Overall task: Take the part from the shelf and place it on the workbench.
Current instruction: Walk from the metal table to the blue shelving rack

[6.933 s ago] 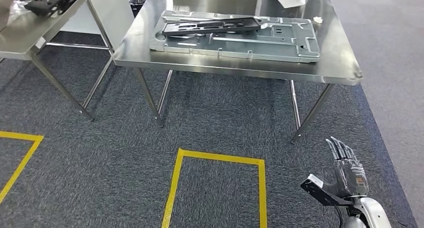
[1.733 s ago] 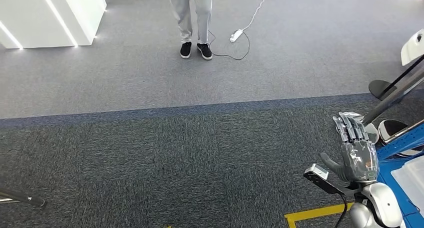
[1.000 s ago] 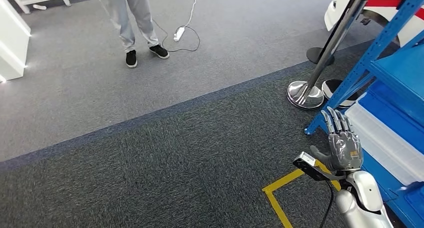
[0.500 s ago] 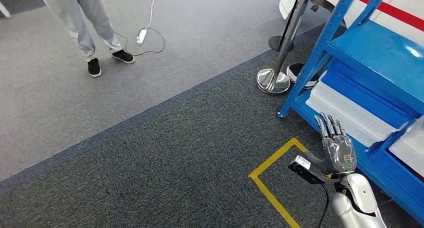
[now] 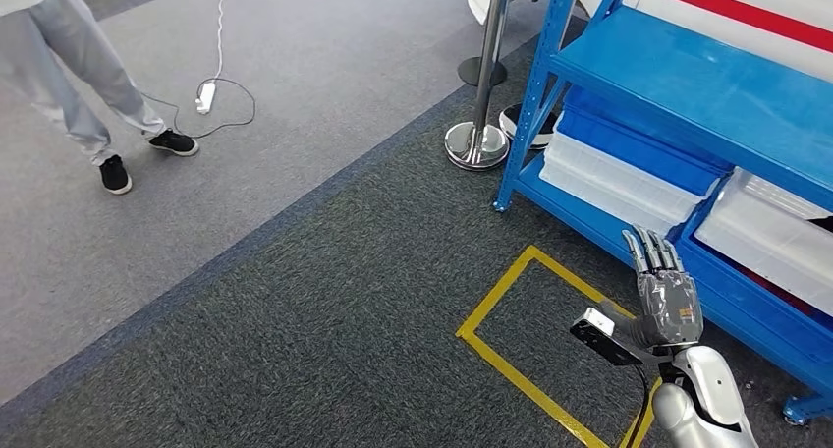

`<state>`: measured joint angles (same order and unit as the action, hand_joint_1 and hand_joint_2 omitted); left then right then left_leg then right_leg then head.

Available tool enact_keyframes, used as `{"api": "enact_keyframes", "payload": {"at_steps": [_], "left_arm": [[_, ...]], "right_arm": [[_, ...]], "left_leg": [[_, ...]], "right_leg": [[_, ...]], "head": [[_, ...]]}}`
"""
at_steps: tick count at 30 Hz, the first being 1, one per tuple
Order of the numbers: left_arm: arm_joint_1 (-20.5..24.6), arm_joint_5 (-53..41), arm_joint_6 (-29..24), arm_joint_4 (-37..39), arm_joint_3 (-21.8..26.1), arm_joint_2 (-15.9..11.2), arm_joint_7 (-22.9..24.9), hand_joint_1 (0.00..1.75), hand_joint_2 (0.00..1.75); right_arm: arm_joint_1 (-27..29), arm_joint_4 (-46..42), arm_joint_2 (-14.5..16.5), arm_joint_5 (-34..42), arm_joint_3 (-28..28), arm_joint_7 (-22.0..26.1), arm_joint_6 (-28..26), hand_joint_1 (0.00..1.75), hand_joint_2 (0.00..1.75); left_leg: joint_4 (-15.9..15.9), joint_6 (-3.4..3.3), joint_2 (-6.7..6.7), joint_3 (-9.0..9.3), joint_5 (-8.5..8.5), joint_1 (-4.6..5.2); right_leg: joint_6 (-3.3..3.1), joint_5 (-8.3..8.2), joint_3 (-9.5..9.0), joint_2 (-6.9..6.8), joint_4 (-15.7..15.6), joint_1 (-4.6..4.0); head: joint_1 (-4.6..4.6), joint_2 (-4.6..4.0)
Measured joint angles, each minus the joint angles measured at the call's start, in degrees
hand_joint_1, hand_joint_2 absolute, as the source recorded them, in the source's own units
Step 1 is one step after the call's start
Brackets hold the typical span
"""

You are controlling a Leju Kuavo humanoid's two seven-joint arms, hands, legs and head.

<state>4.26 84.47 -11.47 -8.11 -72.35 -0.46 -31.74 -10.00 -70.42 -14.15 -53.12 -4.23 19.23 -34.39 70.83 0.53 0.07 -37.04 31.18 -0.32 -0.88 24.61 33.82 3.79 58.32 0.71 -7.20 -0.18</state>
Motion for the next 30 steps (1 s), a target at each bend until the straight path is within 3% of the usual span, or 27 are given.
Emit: {"api": "enact_keyframes", "payload": {"at_steps": [2,4,6,7,9,10,12,13,14,15,17,19,21,22,24,26,27,28,29,30], "left_arm": [[0.06,-0.26,0.11,0.00,0.26,-0.13,0.01,0.00,1.75],[0.19,-0.70,0.25,0.00,0.30,-0.26,0.24,0.00,1.75],[0.54,-0.94,0.31,-0.02,0.29,-0.26,0.53,0.00,1.75],[0.76,-1.01,0.31,-0.04,0.28,-0.20,0.66,0.00,1.75],[0.99,-1.02,0.25,-0.08,0.29,-0.07,0.88,0.00,1.75],[0.97,-1.01,0.21,-0.09,0.29,-0.04,0.98,0.00,1.75],[0.80,-0.98,0.14,-0.09,0.31,-0.04,1.09,0.00,1.75],[0.75,-0.96,0.13,-0.09,0.31,-0.02,1.14,0.00,1.75],[0.74,-0.96,0.14,-0.09,0.31,0.01,1.16,0.00,1.75],[0.75,-0.97,0.19,-0.09,0.30,0.05,1.17,0.00,1.75],[0.80,-1.03,0.36,-0.09,0.29,0.16,1.18,0.00,1.75],[0.87,-1.14,0.52,-0.09,0.28,0.20,1.21,0.00,1.75],[0.99,-1.28,0.56,-0.09,0.28,0.20,1.26,0.00,1.75],[1.09,-1.36,0.55,-0.09,0.28,0.20,1.29,0.00,1.75],[1.18,-1.45,0.48,-0.09,0.28,0.19,1.35,0.00,1.75],[1.04,-1.43,0.40,-0.09,0.28,0.20,1.41,0.00,1.75],[0.94,-1.39,0.37,-0.09,0.27,0.21,1.44,0.00,1.75],[0.87,-1.34,0.36,-0.09,0.27,0.23,1.45,0.00,1.75],[0.84,-1.31,0.35,-0.09,0.26,0.24,1.46,0.00,1.75],[0.86,-1.27,0.34,-0.09,0.26,0.25,1.46,0.00,1.75]], "right_arm": [[-0.05,0.06,-0.17,0.36,0.18,-0.01,0.00,0.00,1.75],[-0.14,0.13,-0.24,0.42,0.28,-0.02,-0.08,0.00,1.75],[-0.19,0.31,-0.26,-0.13,0.34,-0.19,-0.21,0.00,1.75],[-0.22,0.43,-0.25,-0.56,0.38,-0.34,-0.28,0.00,1.75],[-0.79,0.68,-0.17,-1.39,0.43,-0.75,-0.36,0.00,1.75],[-1.15,0.83,-0.05,-1.69,0.40,-0.92,-0.36,0.00,1.75],[-1.66,1.23,0.20,-2.10,0.32,-1.15,-0.26,0.00,1.75],[-1.70,1.48,0.30,-2.23,0.31,-1.20,-0.18,0.00,1.75],[-1.73,1.72,0.35,-2.33,0.30,-1.22,-0.10,0.00,1.75],[-1.84,1.92,0.39,-2.38,0.30,-1.23,-0.04,0.00,1.75],[-2.26,2.19,0.44,-2.40,0.30,-1.26,0.05,0.00,1.75],[-2.64,2.34,0.50,-2.40,0.31,-1.28,0.14,0.00,1.75],[-2.66,2.51,0.54,-2.43,0.35,-1.28,0.22,0.00,1.75],[-2.58,2.59,0.55,-2.48,0.40,-1.27,0.25,0.00,1.75],[-2.60,2.62,0.61,-2.60,0.52,-1.28,0.28,0.00,1.75],[-2.65,2.61,0.84,-2.72,0.57,-1.28,0.29,0.00,1.75],[-2.59,2.63,0.98,-2.79,0.57,-1.27,0.30,0.00,1.75],[-2.50,2.66,1.10,-2.90,0.57,-1.28,0.31,0.00,1.75],[-2.42,2.69,1.16,-3.04,0.58,-1.31,0.33,0.00,1.75],[-2.38,2.71,1.19,-3.18,0.60,-1.33,0.34,0.00,1.75]], "left_leg": [[-7.78,-0.37,-2.44,3.35,-3.56,-0.21],[-11.81,-0.62,-4.29,5.03,-4.63,-0.24],[-12.32,-1.03,-3.36,5.17,-4.84,-0.14],[-12.70,-1.39,-2.67,5.26,-5.14,-0.18],[-13.52,-2.08,-1.13,5.43,-5.70,-0.37],[-13.68,-2.29,-0.32,5.44,-5.80,-0.30],[-13.70,-2.47,1.31,5.29,-5.78,-0.17],[-13.69,-2.46,2.08,5.25,-5.75,-0.13],[-13.66,-2.40,2.82,5.23,-5.70,-0.13],[-13.61,-2.29,3.51,5.28,-5.62,-0.14],[-13.37,-1.82,4.81,5.42,-5.30,-0.02],[-13.15,-1.19,5.96,5.59,-4.94,0.23],[-13.19,-0.54,7.10,5.90,-4.74,0.33],[-13.05,-0.15,6.96,5.99,-4.51,0.22],[-10.42,0.48,4.50,5.09,-2.52,-0.05],[-3.40,0.78,1.35,1.98,1.31,-0.22],[0.46,0.83,0.73,0.17,2.87,-0.24],[3.06,0.84,0.47,-1.13,3.50,-0.24],[3.66,0.78,0.37,-1.54,3.00,-0.24],[1.94,0.62,0.20,-0.87,1.39,-0.24]], "right_leg": [[0.31,0.03,0.18,1.48,0.32,0.02],[1.06,-0.18,0.68,2.87,0.45,0.17],[2.00,-0.64,1.12,4.14,0.20,0.39],[2.33,-0.64,1.31,3.67,0.26,0.44],[2.66,1.08,2.66,0.65,2.84,0.26],[2.76,2.80,4.09,-1.29,5.87,0.25],[3.09,5.99,7.53,-2.99,13.12,0.41],[3.27,6.38,8.41,-3.29,15.14,0.55],[3.41,5.73,8.24,-3.56,15.05,0.67],[3.48,4.19,6.85,-4.02,12.64,0.75],[3.25,1.07,2.52,-6.23,4.80,0.54],[2.48,0.05,0.33,-7.57,0.37,0.09],[1.68,0.11,0.46,-6.54,0.03,-0.16],[1.33,0.02,0.45,-5.88,-0.07,-0.06],[0.59,-0.25,0.38,-4.61,-0.32,0.27],[0.07,-0.36,0.44,-3.33,-0.34,0.39],[-0.06,-0.38,0.49,-2.61,-0.30,0.35],[-0.09,-0.39,0.53,-1.84,-0.25,0.29],[-0.09,-0.39,0.54,-1.01,-0.17,0.25],[-0.08,-0.38,0.52,-0.17,-0.08,0.23]], "head": [[0.01,0.01],[0.00,0.01],[0.00,0.00],[0.01,-0.01],[0.02,-0.01],[0.02,-0.01],[0.02,0.00],[0.02,0.00],[0.02,-0.01],[0.02,0.00],[0.01,0.00],[0.01,0.01],[0.01,-0.01],[0.01,-0.01],[0.01,-0.01],[0.01,-0.01],[0.01,-0.01],[0.01,-0.01],[0.01,-0.01],[0.01,-0.01]]}}
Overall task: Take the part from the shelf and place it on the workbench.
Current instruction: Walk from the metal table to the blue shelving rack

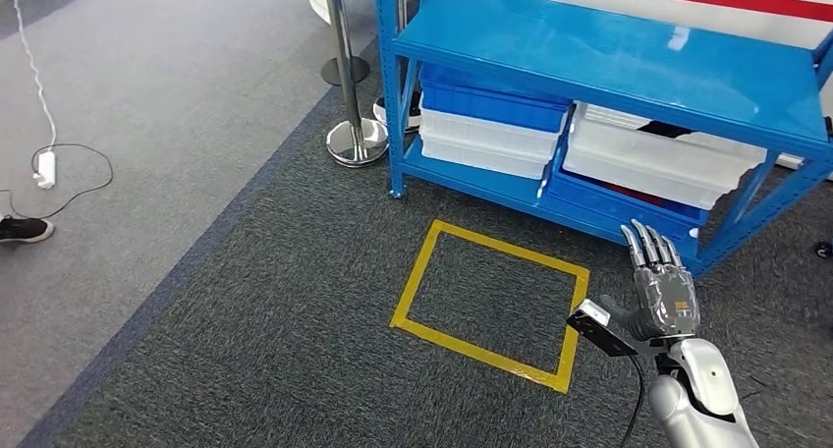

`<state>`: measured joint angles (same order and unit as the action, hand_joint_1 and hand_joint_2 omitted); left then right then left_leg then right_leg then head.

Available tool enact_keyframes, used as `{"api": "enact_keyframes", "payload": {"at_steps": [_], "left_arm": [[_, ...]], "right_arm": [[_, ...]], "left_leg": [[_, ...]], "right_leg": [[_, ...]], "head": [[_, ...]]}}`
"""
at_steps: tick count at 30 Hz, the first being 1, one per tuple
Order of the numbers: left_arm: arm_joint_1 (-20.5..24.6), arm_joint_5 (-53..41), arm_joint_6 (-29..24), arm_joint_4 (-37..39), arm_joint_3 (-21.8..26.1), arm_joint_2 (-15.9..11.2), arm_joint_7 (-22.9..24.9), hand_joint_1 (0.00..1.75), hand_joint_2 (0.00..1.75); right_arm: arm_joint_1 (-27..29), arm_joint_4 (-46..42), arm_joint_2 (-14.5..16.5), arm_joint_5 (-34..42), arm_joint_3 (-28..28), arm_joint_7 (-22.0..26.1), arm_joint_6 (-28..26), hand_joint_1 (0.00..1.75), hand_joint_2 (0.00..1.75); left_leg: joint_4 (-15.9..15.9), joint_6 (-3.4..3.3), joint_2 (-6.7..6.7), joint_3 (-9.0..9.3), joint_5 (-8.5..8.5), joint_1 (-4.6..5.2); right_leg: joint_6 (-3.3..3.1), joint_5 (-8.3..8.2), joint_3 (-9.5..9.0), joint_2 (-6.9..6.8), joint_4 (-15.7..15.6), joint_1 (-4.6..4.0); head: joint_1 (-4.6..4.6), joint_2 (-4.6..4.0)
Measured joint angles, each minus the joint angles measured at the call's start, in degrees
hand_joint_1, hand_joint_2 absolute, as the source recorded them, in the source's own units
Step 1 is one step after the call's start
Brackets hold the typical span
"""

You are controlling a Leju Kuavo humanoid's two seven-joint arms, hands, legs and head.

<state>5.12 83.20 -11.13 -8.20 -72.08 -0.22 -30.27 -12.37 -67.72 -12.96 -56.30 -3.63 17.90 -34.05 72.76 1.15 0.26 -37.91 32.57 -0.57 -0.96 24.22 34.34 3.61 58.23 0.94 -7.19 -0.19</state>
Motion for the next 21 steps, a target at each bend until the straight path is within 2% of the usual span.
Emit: {"api": "enact_keyframes", "payload": {"at_steps": [1,2,3,4,5,7,8,9,11,12,13,14,15,16,18,19,20,21], "left_arm": [[0.04,-0.02,-0.03,0.00,0.00,0.00,0.00,0.00,1.75],[0.06,-0.10,-0.08,0.00,0.00,-0.03,0.02,0.00,1.75],[0.08,-0.19,-0.14,0.00,0.00,-0.04,0.05,0.00,1.75],[0.09,-0.29,-0.19,0.00,-0.01,-0.05,0.11,0.00,1.75],[0.10,-0.38,-0.22,0.00,-0.01,-0.04,0.19,0.00,1.75],[0.23,-0.53,-0.23,-0.01,-0.03,0.17,0.29,0.00,1.75],[0.35,-0.63,-0.24,-0.02,-0.03,0.31,0.33,0.00,1.75],[0.47,-0.72,-0.25,-0.03,-0.04,0.43,0.35,0.00,1.75],[0.55,-0.83,-0.27,-0.04,-0.05,0.54,0.44,0.00,1.75],[0.51,-0.86,-0.28,-0.04,-0.06,0.55,0.49,0.00,1.75],[0.46,-0.88,-0.30,-0.04,-0.07,0.56,0.56,0.00,1.75],[0.45,-0.91,-0.31,-0.04,-0.08,0.59,0.60,0.00,1.75],[0.47,-0.93,-0.32,-0.04,-0.09,0.64,0.64,0.00,1.75],[0.51,-0.94,-0.32,-0.05,-0.10,0.73,0.66,0.00,1.75],[0.59,-0.96,-0.31,-0.06,-0.13,0.86,0.66,0.00,1.75],[0.61,-0.97,-0.31,-0.07,-0.15,0.90,0.65,0.00,1.75],[0.63,-0.99,-0.29,-0.07,-0.16,0.90,0.65,0.00,1.75],[0.64,-1.01,-0.27,-0.07,-0.17,0.90,0.65,0.00,1.75]], "right_arm": [[0.01,0.01,0.02,-0.11,0.02,-0.03,0.02,0.00,1.75],[-0.01,0.01,0.06,-0.19,0.04,-0.05,0.04,0.00,1.75],[-0.05,0.01,0.10,-0.24,0.06,-0.07,0.06,0.00,1.75],[-0.08,0.01,0.17,-0.26,0.08,-0.08,0.08,0.00,1.75],[-0.08,0.01,0.23,-0.30,0.12,-0.10,0.10,0.00,1.75],[0.08,0.01,0.25,-0.37,0.34,-0.15,0.13,0.00,1.75],[0.21,0.01,0.22,-0.41,0.54,-0.17,0.13,0.00,1.75],[0.25,0.01,0.14,-0.44,0.77,-0.19,0.14,0.00,1.75],[0.16,0.04,0.02,-0.48,1.07,-0.22,0.14,0.00,1.75],[0.12,0.09,-0.03,-0.50,1.12,-0.23,0.15,0.00,1.75],[0.18,0.16,-0.02,-0.52,1.14,-0.24,0.16,0.00,1.75],[0.31,0.24,-0.02,-0.53,1.18,-0.24,0.16,0.00,1.75],[0.43,0.31,-0.02,-0.53,1.26,-0.24,0.16,0.00,1.75],[0.51,0.34,-0.02,-0.54,1.38,-0.24,0.14,0.00,1.75],[0.58,0.33,-0.02,-0.64,1.63,-0.25,0.07,0.00,1.75],[0.71,0.25,-0.01,-0.71,1.72,-0.26,0.03,0.00,1.75],[0.97,0.13,0.00,-0.79,1.77,-0.27,-0.01,0.00,1.75],[1.35,0.01,0.01,-0.90,1.84,-0.28,-0.05,0.00,1.75]], "left_leg": [[-3.59,-0.26,-0.69,1.53,-2.29,0.00],[-7.62,-0.60,-2.14,3.23,-4.26,-0.03],[-11.16,-0.88,-3.51,4.69,-5.60,-0.11],[-13.41,-1.04,-4.57,5.62,-6.23,-0.13],[-14.28,-1.11,-4.98,5.95,-6.16,-0.09],[-14.82,-1.33,-3.69,6.22,-6.33,-0.04],[-15.19,-1.63,-2.96,6.39,-6.54,-0.11],[-15.60,-1.97,-2.20,6.54,-6.78,-0.21],[-16.07,-2.43,-0.64,6.69,-7.01,-0.26],[-16.10,-2.53,0.18,6.67,-6.98,-0.21],[-16.09,-2.56,1.05,6.67,-6.91,-0.18],[-16.07,-2.54,1.89,6.69,-6.82,-0.16],[-16.04,-2.46,2.69,6.75,-6.71,-0.16],[-15.99,-2.30,3.46,6.88,-6.54,-0.17],[-15.68,-1.71,4.85,7.19,-6.00,0.08],[-15.54,-1.36,5.46,7.35,-5.71,0.26],[-15.46,-1.00,6.05,7.54,-5.44,0.45],[-15.46,-0.68,6.65,7.74,-5.23,0.57]], "right_leg": [[0.04,0.02,-0.02,0.85,0.11,-0.01],[0.15,0.03,0.03,1.65,0.24,-0.04],[0.33,0.05,0.16,2.39,0.40,-0.08],[0.64,-0.02,0.40,3.13,0.49,-0.03],[1.02,-0.13,0.67,3.80,0.53,0.07],[1.90,-0.45,1.05,5.00,0.37,0.33],[2.23,-0.32,1.25,4.19,0.60,0.32],[2.50,0.35,1.79,2.63,1.59,0.23],[2.84,3.43,4.55,-1.52,7.11,0.17],[3.02,5.21,6.48,-2.59,10.95,0.25],[3.21,6.32,8.08,-3.07,14.17,0.38],[3.36,6.43,8.85,-3.30,15.74,0.49],[3.47,5.50,8.50,-3.55,15.12,0.58],[3.51,3.74,6.93,-4.08,12.23,0.64],[3.18,0.77,2.79,-6.67,4.47,0.41],[2.74,0.11,1.42,-7.59,1.85,0.18],[2.27,0.10,0.88,-8.01,0.70,-0.05],[1.77,0.23,0.92,-7.46,0.64,-0.23]], "head": [[0.00,0.01],[0.00,0.01],[0.00,0.01],[0.00,0.01],[-0.01,0.01],[-0.01,0.01],[-0.01,0.01],[0.01,0.00],[0.02,0.00],[0.03,0.01],[0.03,0.01],[0.03,0.01],[0.03,0.01],[0.03,0.01],[0.02,0.01],[0.02,0.00],[0.01,0.00],[0.01,0.00]]}}
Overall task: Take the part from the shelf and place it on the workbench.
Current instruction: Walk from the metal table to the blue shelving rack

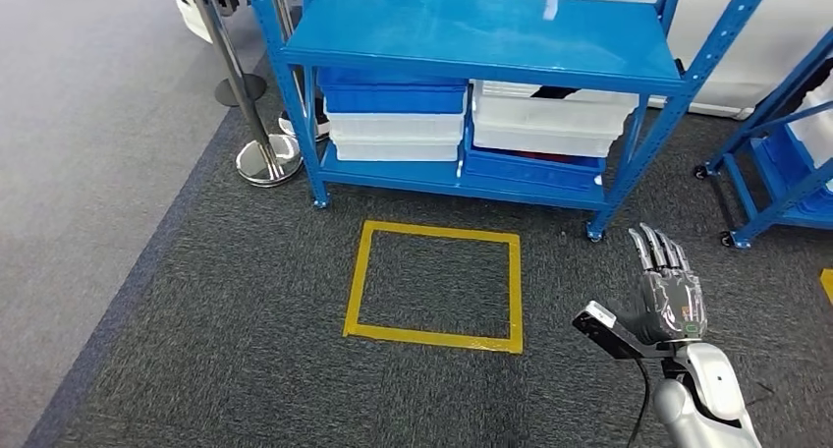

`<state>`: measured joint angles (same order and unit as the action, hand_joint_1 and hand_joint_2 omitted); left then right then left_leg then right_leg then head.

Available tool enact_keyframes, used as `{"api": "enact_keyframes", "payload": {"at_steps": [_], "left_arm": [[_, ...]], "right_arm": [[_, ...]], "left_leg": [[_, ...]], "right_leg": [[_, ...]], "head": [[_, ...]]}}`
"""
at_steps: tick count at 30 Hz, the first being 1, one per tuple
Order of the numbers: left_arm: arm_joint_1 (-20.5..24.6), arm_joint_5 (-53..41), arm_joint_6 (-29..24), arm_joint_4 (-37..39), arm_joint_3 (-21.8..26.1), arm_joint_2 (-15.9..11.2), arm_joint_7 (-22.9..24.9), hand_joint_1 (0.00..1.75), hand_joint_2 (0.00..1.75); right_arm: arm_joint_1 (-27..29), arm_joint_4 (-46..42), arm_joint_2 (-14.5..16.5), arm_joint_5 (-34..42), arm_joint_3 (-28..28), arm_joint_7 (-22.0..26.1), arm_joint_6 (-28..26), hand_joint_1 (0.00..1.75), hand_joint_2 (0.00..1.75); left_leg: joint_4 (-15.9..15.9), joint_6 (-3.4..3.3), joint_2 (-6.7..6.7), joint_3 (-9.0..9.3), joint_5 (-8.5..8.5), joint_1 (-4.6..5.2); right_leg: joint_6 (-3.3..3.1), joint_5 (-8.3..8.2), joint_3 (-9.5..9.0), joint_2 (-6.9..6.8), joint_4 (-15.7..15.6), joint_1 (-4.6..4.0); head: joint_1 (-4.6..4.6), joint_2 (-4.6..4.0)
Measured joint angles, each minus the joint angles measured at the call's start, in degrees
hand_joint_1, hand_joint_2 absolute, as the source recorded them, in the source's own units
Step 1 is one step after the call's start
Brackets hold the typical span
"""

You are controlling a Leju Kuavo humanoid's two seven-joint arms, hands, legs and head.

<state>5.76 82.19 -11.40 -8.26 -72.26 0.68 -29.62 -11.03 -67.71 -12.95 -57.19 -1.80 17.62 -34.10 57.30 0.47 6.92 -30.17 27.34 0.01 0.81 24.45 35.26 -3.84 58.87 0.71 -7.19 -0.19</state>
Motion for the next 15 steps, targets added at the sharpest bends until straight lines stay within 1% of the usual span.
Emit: {"api": "enact_keyframes", "payload": {"at_steps": [1,2,3,4,5,6,7,8,9,10,11,12,13,14,15], "left_arm": [[0.03,-0.01,0.02,0.00,-0.01,0.00,-0.01,0.00,1.75],[0.09,-0.01,0.04,0.00,-0.02,-0.01,-0.01,0.00,1.75],[0.15,-0.01,0.06,0.00,-0.02,-0.03,-0.03,0.00,1.75],[0.17,0.01,0.06,0.00,-0.02,-0.04,-0.07,0.00,1.75],[0.16,0.03,0.06,0.00,-0.03,-0.06,-0.09,0.00,1.75],[0.13,0.03,0.06,0.00,-0.04,-0.07,-0.14,0.00,1.75],[0.08,0.02,0.02,0.00,-0.07,-0.06,-0.21,0.00,1.75],[0.05,-0.04,-0.08,0.00,-0.13,-0.05,-0.30,0.00,1.75],[0.03,-0.12,-0.23,0.00,-0.22,-0.05,-0.41,0.00,1.75],[0.04,-0.21,-0.42,0.00,-0.31,-0.04,-0.51,0.00,1.75],[0.08,-0.30,-0.62,0.00,-0.40,-0.05,-0.59,0.00,1.75],[0.14,-0.33,-0.78,0.01,-0.46,-0.09,-0.67,0.00,1.75],[0.22,-0.31,-0.90,0.01,-0.49,-0.11,-0.79,0.00,1.31],[0.29,-0.26,-1.02,0.00,-0.51,-0.10,-0.92,0.00,0.87],[0.34,-0.20,-1.11,-0.01,-0.51,-0.05,-1.04,0.00,0.44]], "right_arm": [[0.42,-0.12,0.01,-0.12,0.09,-0.01,-0.05,0.00,1.31],[0.78,-0.24,0.02,-0.31,0.20,-0.03,-0.12,0.00,0.87],[0.96,-0.35,0.02,-0.58,0.30,-0.08,-0.23,0.00,0.44],[0.95,-0.46,0.08,-1.02,0.34,-0.26,-0.35,0.00,0.00],[0.90,-0.54,0.17,-1.53,0.35,-0.53,-0.45,0.00,0.00],[0.80,-0.54,0.28,-2.02,0.34,-0.84,-0.49,0.00,0.00],[0.76,-0.44,0.41,-2.39,0.31,-1.17,-0.48,0.00,0.00],[0.78,-0.31,0.49,-2.56,0.30,-1.39,-0.43,0.00,0.00],[0.79,-0.15,0.54,-2.61,0.30,-1.53,-0.37,0.00,0.00],[0.78,-0.01,0.57,-2.61,0.31,-1.62,-0.32,0.00,0.00],[0.77,0.09,0.61,-2.61,0.31,-1.65,-0.30,0.00,0.00],[0.74,0.19,0.64,-2.61,0.31,-1.66,-0.29,0.00,0.00],[0.73,0.27,0.68,-2.60,0.32,-1.66,-0.29,0.00,0.00],[0.72,0.37,0.71,-2.60,0.33,-1.66,-0.29,0.00,0.00],[0.74,0.44,0.73,-2.60,0.36,-1.66,-0.28,0.00,0.00]], "left_leg": [[-0.09,0.28,0.59,0.25,0.16,-0.03],[0.15,0.63,0.28,0.39,0.52,-0.14],[1.08,0.94,-0.93,0.13,1.31,-0.31],[3.24,1.19,-2.67,-0.75,2.72,-0.46],[6.76,1.37,-4.65,-2.36,4.64,-0.59],[11.04,1.40,-5.89,-4.46,6.63,-0.63],[14.97,1.36,-6.39,-6.50,8.04,-0.62],[17.28,1.25,-6.53,-7.89,8.33,-0.61],[17.19,1.04,-6.56,-8.20,7.35,-0.59],[14.90,0.72,-6.58,-7.47,5.41,-0.55],[10.99,0.26,-6.68,-5.95,2.93,-0.43],[6.89,-0.29,-6.89,-4.30,0.93,-0.27],[3.68,-0.67,-7.02,-3.02,-0.38,-0.13],[1.53,-0.81,-7.16,-2.21,-1.08,-0.05],[0.68,-0.71,-7.23,-1.93,-1.13,-0.01]], "right_leg": [[-0.38,0.03,0.04,0.75,0.01,0.01],[-0.73,0.01,0.01,1.36,-0.07,0.09],[-1.13,-0.04,-0.04,1.91,-0.15,0.18],[-1.52,-0.11,-0.08,2.40,-0.23,0.28],[-1.84,-0.15,-0.10,2.89,-0.27,0.31],[-2.05,-0.14,-0.10,3.40,-0.26,0.22],[-2.16,-0.11,-0.10,3.91,-0.24,0.10],[-2.22,-0.09,-0.14,4.41,-0.23,-0.04],[-2.25,-0.07,-0.22,4.84,-0.22,-0.18],[-2.27,-0.05,-0.33,5.22,-0.21,-0.29],[-2.27,-0.02,-0.45,5.52,-0.21,-0.39],[-2.21,0.02,-0.52,5.75,-0.16,-0.55],[-2.06,0.03,-0.50,5.94,-0.10,-0.64],[-1.91,0.14,-0.40,6.06,0.02,-0.74],[-1.83,0.20,-0.28,6.12,0.11,-0.78]], "head": [[0.01,0.00],[-0.01,0.00],[-0.01,-0.01],[-0.01,0.00],[-0.02,-0.01],[-0.02,-0.01],[-0.02,0.00],[-0.03,0.00],[-0.03,0.01],[-0.03,0.01],[-0.03,0.00],[-0.03,0.00],[-0.03,0.00],[-0.02,0.00],[-0.02,0.00]]}}
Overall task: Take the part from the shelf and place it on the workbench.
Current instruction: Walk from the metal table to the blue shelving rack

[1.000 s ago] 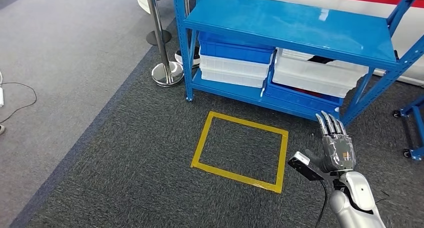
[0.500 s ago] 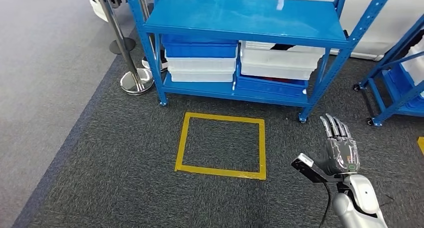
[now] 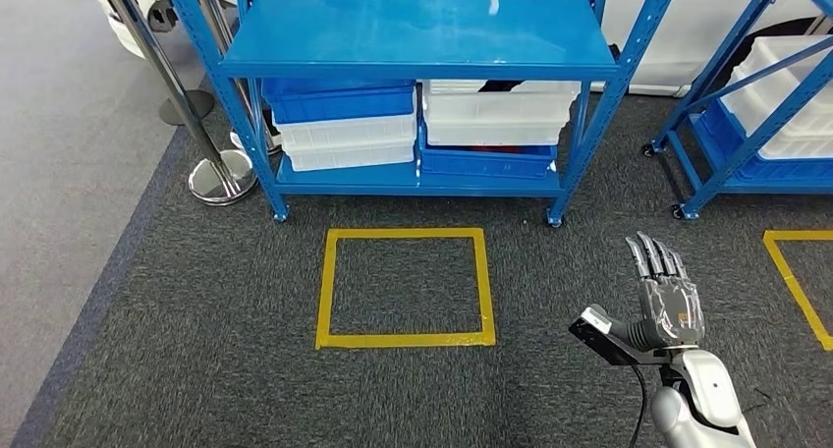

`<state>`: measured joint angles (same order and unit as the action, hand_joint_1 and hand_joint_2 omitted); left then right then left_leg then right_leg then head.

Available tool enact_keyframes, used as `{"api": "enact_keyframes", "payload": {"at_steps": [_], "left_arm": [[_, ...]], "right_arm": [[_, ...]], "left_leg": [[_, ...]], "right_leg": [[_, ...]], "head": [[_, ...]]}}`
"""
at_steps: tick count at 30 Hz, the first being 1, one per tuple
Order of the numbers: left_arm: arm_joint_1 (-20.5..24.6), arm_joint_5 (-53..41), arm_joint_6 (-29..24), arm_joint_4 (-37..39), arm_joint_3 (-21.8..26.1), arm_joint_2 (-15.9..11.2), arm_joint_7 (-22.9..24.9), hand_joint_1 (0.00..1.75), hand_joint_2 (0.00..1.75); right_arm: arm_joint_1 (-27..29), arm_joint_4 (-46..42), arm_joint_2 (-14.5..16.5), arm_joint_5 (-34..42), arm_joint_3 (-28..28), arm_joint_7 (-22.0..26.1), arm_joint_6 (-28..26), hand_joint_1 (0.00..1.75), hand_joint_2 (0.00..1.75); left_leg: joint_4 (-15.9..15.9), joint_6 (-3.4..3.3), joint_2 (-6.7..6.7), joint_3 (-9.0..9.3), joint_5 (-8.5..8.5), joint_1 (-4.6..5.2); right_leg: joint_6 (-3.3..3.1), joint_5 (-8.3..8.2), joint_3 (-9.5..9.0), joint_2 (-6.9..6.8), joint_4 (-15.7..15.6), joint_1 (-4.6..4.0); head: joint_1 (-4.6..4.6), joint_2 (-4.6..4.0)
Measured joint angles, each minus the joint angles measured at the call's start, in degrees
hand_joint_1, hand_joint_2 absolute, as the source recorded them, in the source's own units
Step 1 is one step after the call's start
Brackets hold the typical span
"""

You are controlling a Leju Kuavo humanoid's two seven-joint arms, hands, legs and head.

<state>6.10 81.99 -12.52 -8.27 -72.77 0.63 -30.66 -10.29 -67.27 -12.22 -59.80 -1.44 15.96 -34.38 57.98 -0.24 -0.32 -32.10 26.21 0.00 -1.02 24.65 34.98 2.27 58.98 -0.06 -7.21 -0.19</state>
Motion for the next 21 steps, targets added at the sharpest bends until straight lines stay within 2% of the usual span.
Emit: {"api": "enact_keyframes", "payload": {"at_steps": [1,2,4,6,7,8,10,11,12,13,14,15,17,19,21], "left_arm": [[0.05,0.04,-0.11,-0.01,-0.01,0.10,-0.09,0.00,0.00],[0.09,0.08,-0.23,-0.02,-0.01,0.19,-0.13,0.00,0.00],[0.22,0.34,-0.36,-0.02,0.00,0.26,-0.24,0.00,0.00],[0.37,0.85,-0.38,-0.02,0.09,0.32,-0.42,0.00,0.00],[0.43,1.11,-0.37,-0.02,0.18,0.36,-0.49,0.00,0.00],[0.47,1.30,-0.36,-0.02,0.31,0.39,-0.54,0.00,0.00],[0.45,1.48,-0.27,-0.02,0.55,0.42,-0.59,0.00,0.00],[0.39,1.50,-0.24,-0.02,0.64,0.43,-0.59,0.00,0.00],[0.34,1.52,-0.20,-0.02,0.72,0.45,-0.60,0.00,0.00],[0.29,1.56,-0.17,-0.02,0.79,0.46,-0.62,0.00,0.00],[0.26,1.60,-0.13,-0.02,0.88,0.49,-0.65,0.00,0.00],[0.26,1.62,-0.05,-0.02,0.97,0.53,-0.71,0.00,0.00],[0.29,1.66,0.10,-0.02,1.12,0.58,-0.85,0.00,0.00],[0.26,1.92,0.15,-0.02,1.21,0.60,-0.97,0.00,0.00],[0.18,2.43,0.39,-0.02,1.40,0.60,-0.90,0.00,0.00]], "right_arm": [[0.05,0.04,0.01,0.00,0.07,-0.01,0.01,0.00,0.00],[0.11,0.05,0.02,-0.01,0.16,-0.01,0.03,0.00,0.00],[0.24,-0.04,0.04,0.01,0.39,-0.06,0.20,0.00,0.00],[0.37,-0.37,0.02,0.02,0.67,-0.11,0.41,0.00,0.00],[0.43,-0.56,-0.01,0.04,0.84,-0.11,0.49,0.00,0.00],[0.49,-0.69,-0.03,0.05,1.02,-0.11,0.56,0.00,0.00],[0.81,-0.75,-0.07,0.09,1.27,-0.15,0.68,0.00,0.00],[1.08,-0.75,-0.07,0.10,1.34,-0.16,0.72,0.00,0.00],[1.37,-0.75,-0.07,0.10,1.35,-0.18,0.74,0.00,0.00],[1.57,-0.75,-0.07,0.10,1.36,-0.18,0.77,0.00,0.00],[1.64,-0.75,-0.07,0.10,1.37,-0.18,0.79,0.00,0.00],[1.60,-0.75,-0.07,0.10,1.39,-0.17,0.82,0.00,0.00],[1.33,-0.73,-0.03,0.06,1.43,-0.17,0.96,0.00,0.00],[1.20,-0.70,0.01,-0.04,1.46,-0.19,1.14,0.00,0.00],[1.16,-0.62,0.03,-0.10,1.48,-0.18,1.22,0.00,0.00]], "left_leg": [[-0.21,0.20,0.03,0.05,-0.05,0.04],[-0.15,0.20,-0.01,0.03,-0.07,0.22],[0.04,-0.42,-0.05,-0.05,-0.16,0.61],[-0.57,-1.14,0.07,0.10,-0.72,0.40],[-1.01,-1.40,0.20,0.22,-1.06,0.22],[-1.40,-1.61,0.36,0.29,-1.35,0.04],[-1.57,-1.81,0.66,0.17,-1.53,0.00],[-1.51,-1.81,0.77,0.04,-1.54,-0.01],[-1.42,-1.78,0.86,-0.06,-1.54,-0.02],[-1.30,-1.71,0.93,-0.14,-1.52,-0.06],[-1.12,-1.56,0.98,-0.18,-1.45,-0.12],[-0.86,-1.32,1.03,-0.22,-1.34,-0.19],[-0.25,-0.61,1.09,-0.45,-1.02,-0.09],[0.02,0.02,1.12,-0.68,-0.85,0.07],[-0.05,-0.58,1.14,-0.76,-0.83,0.05]], "right_leg": [[0.12,0.01,0.08,0.00,0.03,0.09],[0.31,-0.02,0.09,-0.04,-0.04,0.26],[1.04,-0.37,-0.02,-0.08,-0.37,0.65],[1.71,-0.39,-0.03,-0.16,-0.42,0.68],[1.92,0.29,0.29,-0.44,0.32,0.65],[2.09,1.70,1.15,-0.80,2.27,0.66],[2.47,5.66,4.24,-1.47,9.29,0.91],[2.68,7.12,5.75,-1.60,12.81,1.05],[2.88,7.57,6.50,-1.69,14.79,1.23],[3.06,6.94,6.15,-1.81,14.57,1.42],[3.21,5.42,4.64,-1.97,12.09,1.62],[3.32,3.70,2.37,-2.21,8.14,1.81],[3.07,1.88,-1.17,-2.48,1.66,1.70],[2.39,1.88,-1.86,-2.36,-0.03,1.46],[1.98,1.67,-1.79,-2.24,-0.19,1.44]], "head": [[0.01,0.00],[0.01,0.01],[0.01,0.01],[0.02,0.01],[0.02,0.02],[0.04,0.02],[0.04,0.02],[0.04,0.02],[0.04,0.01],[0.04,0.01],[0.04,0.01],[0.04,0.00],[0.04,0.01],[0.04,0.01],[0.04,0.01]]}}
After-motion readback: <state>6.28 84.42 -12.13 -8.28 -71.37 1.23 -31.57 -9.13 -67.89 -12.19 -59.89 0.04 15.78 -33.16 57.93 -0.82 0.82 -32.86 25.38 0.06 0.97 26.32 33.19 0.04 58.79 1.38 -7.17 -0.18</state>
